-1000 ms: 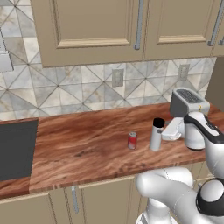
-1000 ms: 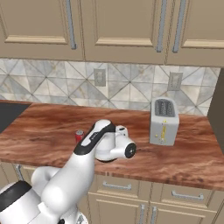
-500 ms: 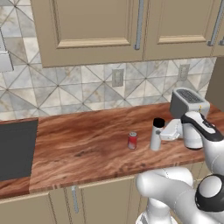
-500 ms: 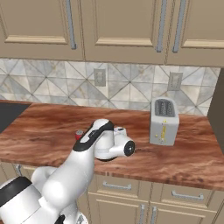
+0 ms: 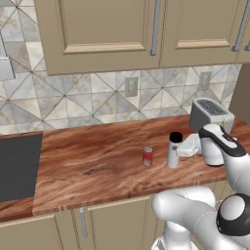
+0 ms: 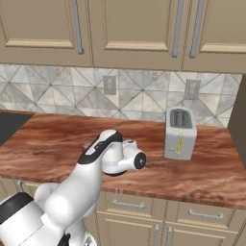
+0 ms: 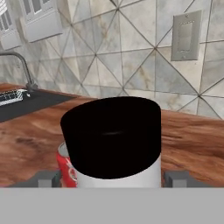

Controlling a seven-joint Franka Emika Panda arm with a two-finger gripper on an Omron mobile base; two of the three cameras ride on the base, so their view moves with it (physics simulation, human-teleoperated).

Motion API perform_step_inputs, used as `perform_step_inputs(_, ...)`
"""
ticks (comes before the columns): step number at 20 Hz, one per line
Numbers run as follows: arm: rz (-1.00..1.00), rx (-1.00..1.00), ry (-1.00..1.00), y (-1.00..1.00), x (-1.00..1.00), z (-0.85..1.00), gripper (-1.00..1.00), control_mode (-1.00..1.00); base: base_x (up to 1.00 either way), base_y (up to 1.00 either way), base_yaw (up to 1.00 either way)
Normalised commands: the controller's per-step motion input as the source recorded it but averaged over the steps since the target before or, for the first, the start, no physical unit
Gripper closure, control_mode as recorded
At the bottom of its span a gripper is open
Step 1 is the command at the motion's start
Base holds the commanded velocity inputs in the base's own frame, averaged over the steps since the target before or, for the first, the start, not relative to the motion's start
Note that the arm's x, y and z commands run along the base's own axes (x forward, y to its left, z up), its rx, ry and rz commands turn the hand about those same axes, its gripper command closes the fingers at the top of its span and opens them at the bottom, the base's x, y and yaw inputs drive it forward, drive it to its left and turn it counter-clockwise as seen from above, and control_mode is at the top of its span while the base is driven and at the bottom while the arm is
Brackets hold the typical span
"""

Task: Move the drinks to the dining counter.

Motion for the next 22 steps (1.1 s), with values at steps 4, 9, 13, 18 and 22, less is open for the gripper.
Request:
perform_step_inputs(4, 0.0, 0.0, 0.0, 0.0, 0.0, 0.0, 1.0, -1.0, 0.0, 0.0, 0.0)
perform_step_inputs(9, 0.0, 0.0, -0.03, 0.0, -0.03, 0.04, 1.0, -1.0, 0.0, 0.0, 0.0)
perform_step_inputs(13, 0.0, 0.0, -0.15, 0.0, -0.08, 0.46, 1.0, -1.0, 0.0, 0.0, 0.0)
perform_step_inputs(18, 0.01, 0.0, -0.25, 0.0, -0.25, 0.78, 1.0, -1.0, 0.0, 0.0, 0.0)
perform_step_inputs(22, 0.05, 0.0, -0.28, 0.0, -0.42, 0.74, 1.0, -1.0, 0.0, 0.0, 0.0)
